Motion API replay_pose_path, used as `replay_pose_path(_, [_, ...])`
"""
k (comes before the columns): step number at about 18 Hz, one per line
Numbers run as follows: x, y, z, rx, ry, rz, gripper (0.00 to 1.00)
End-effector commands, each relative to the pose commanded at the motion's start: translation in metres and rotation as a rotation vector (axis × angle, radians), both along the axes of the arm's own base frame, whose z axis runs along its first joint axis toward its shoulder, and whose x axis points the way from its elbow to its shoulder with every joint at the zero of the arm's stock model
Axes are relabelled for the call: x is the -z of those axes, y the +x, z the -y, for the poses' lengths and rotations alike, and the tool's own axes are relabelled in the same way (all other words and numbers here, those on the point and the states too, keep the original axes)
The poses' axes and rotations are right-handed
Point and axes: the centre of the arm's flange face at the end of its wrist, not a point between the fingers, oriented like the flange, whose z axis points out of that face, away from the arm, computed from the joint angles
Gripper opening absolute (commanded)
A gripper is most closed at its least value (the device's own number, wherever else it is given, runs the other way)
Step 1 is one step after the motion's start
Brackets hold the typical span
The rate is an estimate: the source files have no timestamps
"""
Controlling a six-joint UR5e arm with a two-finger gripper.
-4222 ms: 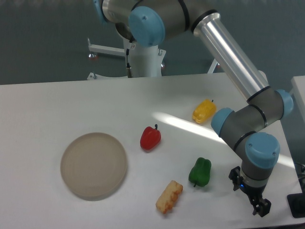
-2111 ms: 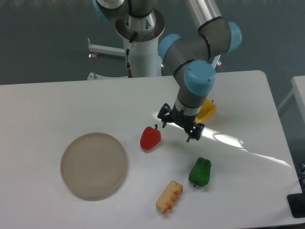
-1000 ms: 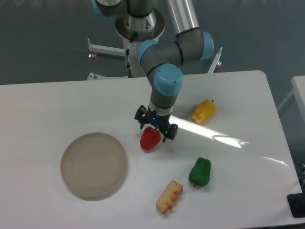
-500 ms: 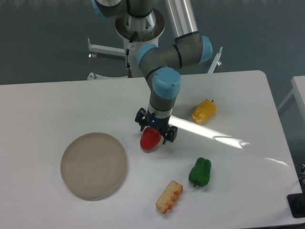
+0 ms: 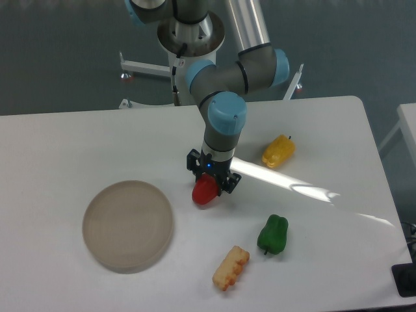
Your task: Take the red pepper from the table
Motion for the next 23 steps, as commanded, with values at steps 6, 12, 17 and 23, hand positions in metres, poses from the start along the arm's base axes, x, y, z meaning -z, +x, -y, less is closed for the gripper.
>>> replay_pose_path(6, [-0.048, -0.027, -0.014, 0.087, 0.078, -0.078, 0.53])
replay_pose_path(12, [-0.117, -0.088, -0.02, 0.199, 0.091, -0.178, 0.53])
replay_pose_path(17, [-0.122, -0.116, -0.012, 0.28, 0.086, -0.213, 0.53])
replay_pose_path(23, [-0.117, -0.117, -0.013, 0.291, 0.087, -0.216, 0.53])
